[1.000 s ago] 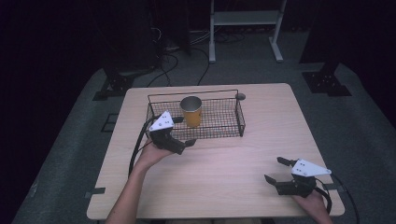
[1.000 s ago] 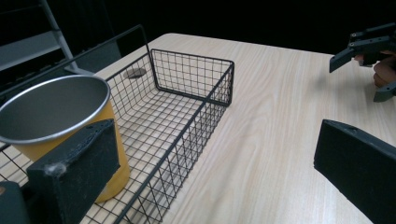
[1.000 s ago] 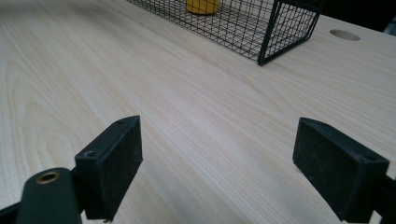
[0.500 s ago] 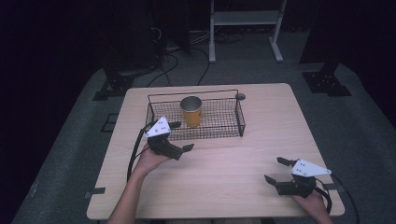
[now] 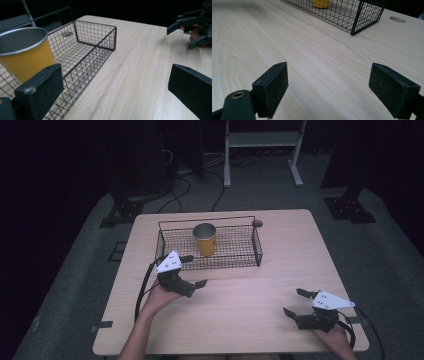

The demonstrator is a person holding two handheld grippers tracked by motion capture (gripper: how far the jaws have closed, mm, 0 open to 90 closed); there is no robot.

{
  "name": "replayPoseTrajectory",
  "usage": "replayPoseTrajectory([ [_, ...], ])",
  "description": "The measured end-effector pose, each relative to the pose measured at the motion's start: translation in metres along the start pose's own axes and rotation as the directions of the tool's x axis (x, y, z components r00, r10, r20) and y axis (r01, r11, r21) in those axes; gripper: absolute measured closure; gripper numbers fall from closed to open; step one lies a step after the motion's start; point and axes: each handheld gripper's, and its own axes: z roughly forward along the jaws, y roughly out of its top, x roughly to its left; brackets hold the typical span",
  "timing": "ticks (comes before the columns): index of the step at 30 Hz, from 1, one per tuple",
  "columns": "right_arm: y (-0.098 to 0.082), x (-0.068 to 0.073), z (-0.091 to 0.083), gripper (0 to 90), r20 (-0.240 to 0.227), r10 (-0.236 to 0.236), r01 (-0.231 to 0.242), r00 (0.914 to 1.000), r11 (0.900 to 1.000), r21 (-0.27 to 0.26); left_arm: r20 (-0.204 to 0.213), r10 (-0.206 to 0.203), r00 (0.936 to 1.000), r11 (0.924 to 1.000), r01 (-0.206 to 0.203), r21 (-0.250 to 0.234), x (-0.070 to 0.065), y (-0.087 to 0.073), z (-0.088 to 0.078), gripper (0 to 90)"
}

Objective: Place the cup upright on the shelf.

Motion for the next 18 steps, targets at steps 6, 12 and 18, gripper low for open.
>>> replayPoseTrajectory([
  [6, 0.0, 0.0, 0.0, 14.8, -0.001, 0.001, -0.001, 1.0, 1.0, -0.001, 0.005, -0.009, 0.9999, 1.0, 0.009, 0.0, -0.005, -0.006, -0.003, 0.0],
  [12, 0.0, 0.0, 0.0, 14.8, -0.001, 0.0, 0.0, 1.0, 1.0, -0.001, 0.009, -0.026, 0.9996, 0.9997, 0.026, -0.003, -0.008, -0.013, -0.007, 0.0],
  [18, 0.0, 0.0, 0.0, 14.8, 0.0, 0.001, -0.001, 1.0, 1.0, 0.0, 0.007, -0.033, 0.9994, 0.9994, 0.033, 0.006, -0.011, -0.019, -0.009, 0.0],
])
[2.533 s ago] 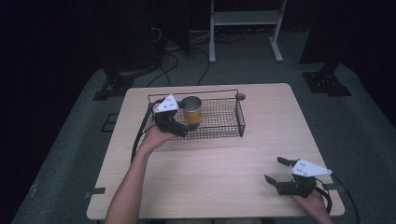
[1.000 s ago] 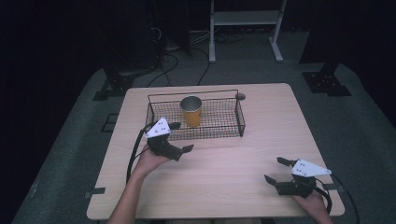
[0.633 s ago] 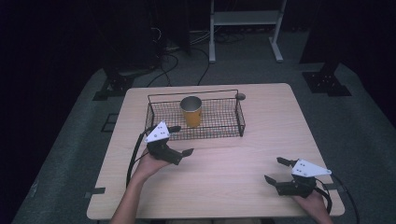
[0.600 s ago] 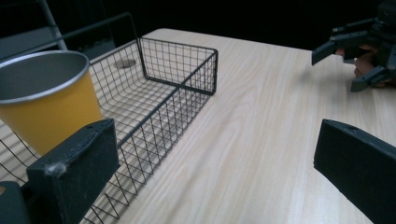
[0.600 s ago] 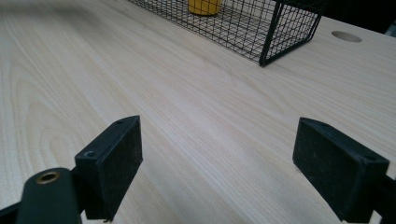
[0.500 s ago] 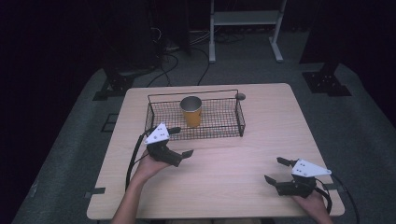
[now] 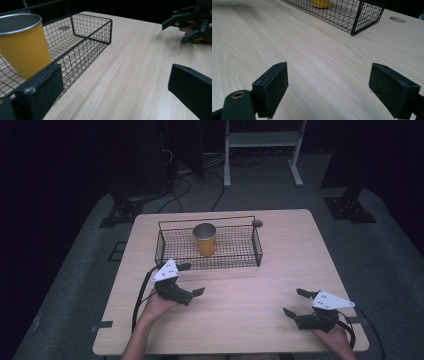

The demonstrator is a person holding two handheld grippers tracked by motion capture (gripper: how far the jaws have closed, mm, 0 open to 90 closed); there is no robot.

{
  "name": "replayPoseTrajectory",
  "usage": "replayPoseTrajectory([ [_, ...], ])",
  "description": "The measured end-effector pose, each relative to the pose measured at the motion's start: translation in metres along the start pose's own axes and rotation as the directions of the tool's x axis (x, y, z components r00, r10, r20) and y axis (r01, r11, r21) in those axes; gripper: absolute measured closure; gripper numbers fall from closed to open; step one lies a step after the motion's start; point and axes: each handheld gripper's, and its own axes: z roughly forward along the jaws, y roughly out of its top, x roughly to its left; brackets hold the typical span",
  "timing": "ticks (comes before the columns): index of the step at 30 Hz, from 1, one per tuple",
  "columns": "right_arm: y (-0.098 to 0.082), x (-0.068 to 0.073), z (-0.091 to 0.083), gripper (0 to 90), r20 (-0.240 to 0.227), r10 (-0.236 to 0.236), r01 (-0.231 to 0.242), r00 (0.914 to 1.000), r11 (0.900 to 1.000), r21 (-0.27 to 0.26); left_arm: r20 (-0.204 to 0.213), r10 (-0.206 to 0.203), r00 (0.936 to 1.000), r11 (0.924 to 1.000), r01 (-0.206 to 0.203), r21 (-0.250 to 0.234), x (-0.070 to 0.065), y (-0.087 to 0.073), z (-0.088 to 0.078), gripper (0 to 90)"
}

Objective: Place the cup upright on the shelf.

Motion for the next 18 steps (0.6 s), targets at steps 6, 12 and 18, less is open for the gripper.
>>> replayPoseTrajectory([
  [6, 0.0, 0.0, 0.0, 14.8, 0.0, 0.0, 0.0, 1.0, 1.0, 0.001, -0.001, 0.003, 1.0, 0.9999, -0.003, -0.015, -0.004, 0.0, -0.002, 0.0],
  [12, 0.0, 0.0, 0.0, 14.8, 0.0, -0.001, 0.001, 1.0, 1.0, 0.0, -0.003, 0.0, 1.0, 1.0, 0.0, -0.009, -0.008, -0.007, -0.003, 0.0],
  [18, 0.0, 0.0, 0.0, 14.8, 0.0, 0.0, 0.0, 1.0, 1.0, 0.001, -0.001, 0.0, 1.0, 1.0, 0.0, -0.004, -0.012, -0.01, -0.007, 0.0],
])
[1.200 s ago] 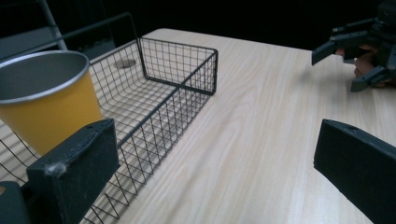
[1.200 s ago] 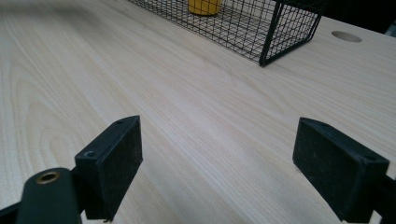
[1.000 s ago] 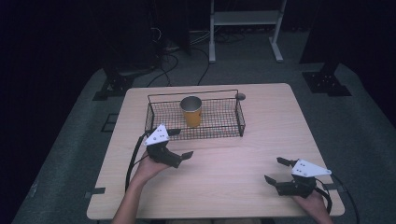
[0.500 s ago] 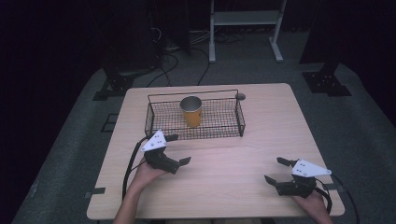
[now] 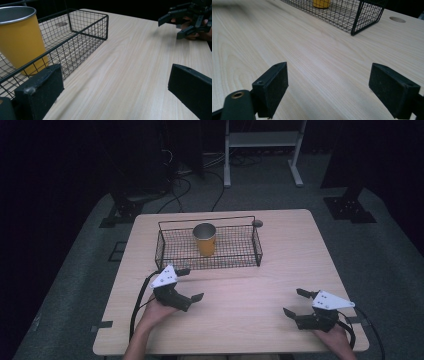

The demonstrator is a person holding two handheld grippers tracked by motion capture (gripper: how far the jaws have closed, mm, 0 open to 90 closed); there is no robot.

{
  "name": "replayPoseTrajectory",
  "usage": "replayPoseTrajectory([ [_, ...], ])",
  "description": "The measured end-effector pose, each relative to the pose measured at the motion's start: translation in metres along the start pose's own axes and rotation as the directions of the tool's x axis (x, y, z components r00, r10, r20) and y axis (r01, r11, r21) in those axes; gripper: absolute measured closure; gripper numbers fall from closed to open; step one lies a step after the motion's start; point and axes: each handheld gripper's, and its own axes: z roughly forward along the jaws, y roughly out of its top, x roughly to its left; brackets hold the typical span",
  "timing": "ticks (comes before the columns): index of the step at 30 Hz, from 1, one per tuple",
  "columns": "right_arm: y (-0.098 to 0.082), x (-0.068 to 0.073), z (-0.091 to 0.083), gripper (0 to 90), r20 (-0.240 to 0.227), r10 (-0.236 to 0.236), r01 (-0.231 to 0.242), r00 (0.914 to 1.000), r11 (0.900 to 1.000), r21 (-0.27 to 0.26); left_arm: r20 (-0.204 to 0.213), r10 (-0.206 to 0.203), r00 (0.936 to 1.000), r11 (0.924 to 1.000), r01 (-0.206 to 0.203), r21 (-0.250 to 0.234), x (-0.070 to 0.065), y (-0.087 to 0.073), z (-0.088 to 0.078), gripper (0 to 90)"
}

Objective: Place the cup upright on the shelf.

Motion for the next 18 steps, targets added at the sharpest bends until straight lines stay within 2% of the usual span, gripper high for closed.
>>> replayPoseTrajectory([
  [18, 0.0, 0.0, 0.0, 14.8, 0.002, -0.003, 0.003, 1.0, 1.0, 0.002, -0.009, -0.022, 0.9997, 0.9995, 0.022, -0.022, -0.012, -0.013, -0.016, 0.0],
])
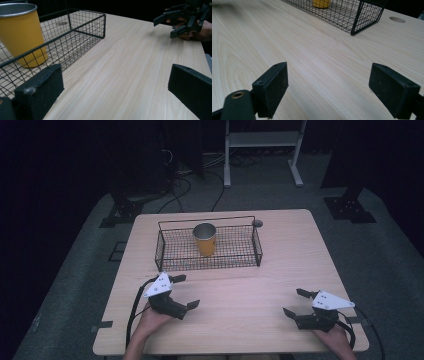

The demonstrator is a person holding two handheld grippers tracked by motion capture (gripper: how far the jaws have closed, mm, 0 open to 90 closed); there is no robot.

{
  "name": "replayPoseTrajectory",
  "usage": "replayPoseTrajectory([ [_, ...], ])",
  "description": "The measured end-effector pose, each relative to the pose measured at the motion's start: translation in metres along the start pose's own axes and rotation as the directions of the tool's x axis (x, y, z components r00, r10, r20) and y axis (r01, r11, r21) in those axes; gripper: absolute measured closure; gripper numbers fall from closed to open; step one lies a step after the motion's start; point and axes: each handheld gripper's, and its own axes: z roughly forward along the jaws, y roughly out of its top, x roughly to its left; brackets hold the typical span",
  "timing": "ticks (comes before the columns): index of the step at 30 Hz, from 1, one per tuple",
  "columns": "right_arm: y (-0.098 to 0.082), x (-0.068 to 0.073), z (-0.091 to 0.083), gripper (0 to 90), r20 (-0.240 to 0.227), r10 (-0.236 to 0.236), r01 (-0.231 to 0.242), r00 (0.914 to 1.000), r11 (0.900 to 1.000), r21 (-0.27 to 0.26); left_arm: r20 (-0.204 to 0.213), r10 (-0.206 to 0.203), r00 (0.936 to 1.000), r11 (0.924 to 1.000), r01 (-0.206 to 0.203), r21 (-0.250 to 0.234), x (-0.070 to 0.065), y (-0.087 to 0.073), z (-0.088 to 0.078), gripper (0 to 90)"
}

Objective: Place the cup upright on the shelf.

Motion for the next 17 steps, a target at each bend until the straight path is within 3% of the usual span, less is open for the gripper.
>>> replayPoseTrajectory([
  [17, 0.0, 0.0, 0.0, 14.8, -0.005, 0.002, -0.002, 1.0, 1.0, -0.004, -0.013, -0.033, 0.9994, 0.9994, 0.033, -0.013, -0.013, -0.019, -0.01, 0.0],
])
